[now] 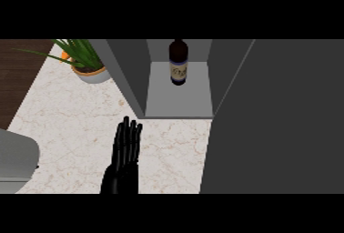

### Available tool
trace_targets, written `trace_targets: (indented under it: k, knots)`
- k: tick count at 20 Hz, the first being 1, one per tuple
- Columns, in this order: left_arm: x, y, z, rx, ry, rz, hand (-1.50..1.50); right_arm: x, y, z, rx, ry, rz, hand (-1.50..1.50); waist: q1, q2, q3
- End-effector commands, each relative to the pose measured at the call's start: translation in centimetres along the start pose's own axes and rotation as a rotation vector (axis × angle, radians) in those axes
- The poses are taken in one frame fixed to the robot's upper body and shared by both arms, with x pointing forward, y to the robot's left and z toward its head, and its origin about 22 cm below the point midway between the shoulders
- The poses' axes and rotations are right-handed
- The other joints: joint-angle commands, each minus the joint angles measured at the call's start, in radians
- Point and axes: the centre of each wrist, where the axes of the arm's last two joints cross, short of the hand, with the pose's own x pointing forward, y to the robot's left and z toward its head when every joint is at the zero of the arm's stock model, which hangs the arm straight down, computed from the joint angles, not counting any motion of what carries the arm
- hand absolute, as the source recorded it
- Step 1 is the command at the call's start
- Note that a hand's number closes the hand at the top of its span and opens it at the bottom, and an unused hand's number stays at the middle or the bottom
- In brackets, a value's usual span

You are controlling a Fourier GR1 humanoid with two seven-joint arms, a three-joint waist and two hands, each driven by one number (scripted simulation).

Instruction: Pick up the wine, place it into the cabinet and close the cabinet

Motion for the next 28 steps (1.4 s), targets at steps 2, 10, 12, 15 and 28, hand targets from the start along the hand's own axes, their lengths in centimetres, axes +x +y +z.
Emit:
trace_targets:
  k: [2, 10, 12, 15, 28]
  knots:
    - [2.2, 1.1, 2.2, -0.067, 0.011, 0.024, -1.5, 0.5, 0.1, 1.0, 0.136, 0.03, -0.054, 1.5, 0.0, 0.0, 0.0]
    - [5.2, 6.1, 2.6, -0.117, 0.008, 0.024, -1.5, 2.5, 0.8, 3.1, 0.172, 0.0, 0.001, 1.5, -0.002, -0.001, -0.001]
    - [5.5, 8.1, 2.3, -0.125, 0.014, 0.009, -1.5, 1.9, 0.5, 2.8, 0.218, 0.028, -0.03, 1.5, 0.0, 0.0, -0.001]
    - [6.9, 8.3, 1.4, -0.121, -0.007, 0.006, -1.5, -0.5, 2.2, 1.8, 0.277, 0.103, -0.147, 1.5, 0.003, 0.0, 0.0]
    - [9.1, 14.5, 0.2, -0.032, -0.055, -0.003, -1.5, 2.3, 6.1, 3.5, 0.505, 0.092, -0.146, 1.5, 0.002, -0.003, -0.002]
